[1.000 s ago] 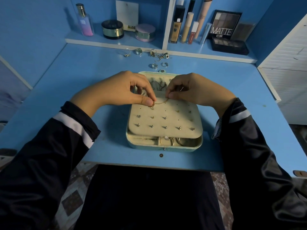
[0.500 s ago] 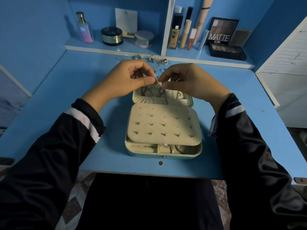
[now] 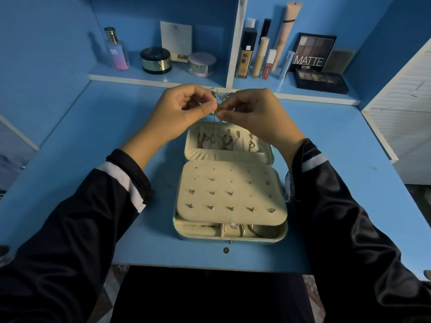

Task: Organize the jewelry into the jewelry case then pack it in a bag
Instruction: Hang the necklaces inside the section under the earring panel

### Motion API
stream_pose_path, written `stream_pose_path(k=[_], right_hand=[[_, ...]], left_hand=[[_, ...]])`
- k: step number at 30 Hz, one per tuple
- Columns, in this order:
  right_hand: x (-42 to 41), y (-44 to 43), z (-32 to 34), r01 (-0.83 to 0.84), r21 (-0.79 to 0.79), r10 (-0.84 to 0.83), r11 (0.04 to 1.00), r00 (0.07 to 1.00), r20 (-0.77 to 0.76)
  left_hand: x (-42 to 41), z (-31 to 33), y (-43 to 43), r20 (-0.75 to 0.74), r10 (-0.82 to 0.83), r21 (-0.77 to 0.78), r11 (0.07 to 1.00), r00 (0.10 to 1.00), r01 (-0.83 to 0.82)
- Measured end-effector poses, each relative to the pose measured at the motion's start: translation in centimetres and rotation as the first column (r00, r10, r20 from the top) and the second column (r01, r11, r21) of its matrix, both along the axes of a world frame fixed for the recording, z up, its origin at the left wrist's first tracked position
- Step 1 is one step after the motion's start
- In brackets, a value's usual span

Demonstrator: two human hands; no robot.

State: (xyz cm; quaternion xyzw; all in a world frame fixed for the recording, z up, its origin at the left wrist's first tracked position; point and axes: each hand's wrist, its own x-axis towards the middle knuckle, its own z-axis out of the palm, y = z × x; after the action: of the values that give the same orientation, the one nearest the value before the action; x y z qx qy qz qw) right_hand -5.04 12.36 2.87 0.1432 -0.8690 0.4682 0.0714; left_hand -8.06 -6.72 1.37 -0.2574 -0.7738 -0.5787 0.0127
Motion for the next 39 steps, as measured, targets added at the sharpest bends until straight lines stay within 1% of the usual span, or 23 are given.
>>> stream_pose_path(k=[5, 11, 18, 21, 25, 30, 35, 39], right_hand=[[-0.3, -0.1, -0.4, 0.009, -0.037, -0.010, 0.999, 1.000, -0.022], [0.0, -0.1, -0.2, 0.041, -0.006, -0.042, 0.999, 0.997, -0.068], [0.1, -0.1, -0.2, 0.079, -0.048, -0.084, 0.996, 0.992, -0.096], [0.2, 0.0, 0.0, 0.076, -0.052, -0.082, 0.996, 0.990, -0.114], [0.2, 0.4, 0.0, 0.070, -0.097, -0.081, 0.993, 0.990, -0.113], [0.4, 0.8, 0.2, 0.050, -0.137, -0.065, 0.989, 0.992, -0.107], [0.3, 0.9, 0.1, 0.030, -0.131, -0.045, 0.991, 0.992, -0.116], [0.2, 1.4, -0.1, 0.050, -0.124, -0.061, 0.991, 0.994, -0.090]], left_hand=[[-0.4, -0.2, 0.0, 0.014, 0.001, 0.018, 1.000, 1.000, -0.001], [-0.5, -0.1, 0.1, 0.019, -0.005, 0.036, 0.999, 1.000, 0.004], [-0.4, -0.4, 0.1, 0.031, -0.001, 0.051, 0.999, 1.000, -0.001], [-0.3, -0.4, 0.1, 0.082, -0.041, 0.061, 0.997, 0.996, 0.036], [0.0, -0.5, 0.4, 0.112, -0.114, 0.014, 0.994, 0.987, 0.113], [0.3, -0.4, 0.7, 0.154, -0.139, 0.046, 0.990, 0.978, 0.133], [0.2, -0.6, 0.8, 0.139, -0.125, 0.025, 0.992, 0.982, 0.123], [0.0, -0.8, 0.4, 0.085, -0.083, -0.018, 0.996, 0.993, 0.085]])
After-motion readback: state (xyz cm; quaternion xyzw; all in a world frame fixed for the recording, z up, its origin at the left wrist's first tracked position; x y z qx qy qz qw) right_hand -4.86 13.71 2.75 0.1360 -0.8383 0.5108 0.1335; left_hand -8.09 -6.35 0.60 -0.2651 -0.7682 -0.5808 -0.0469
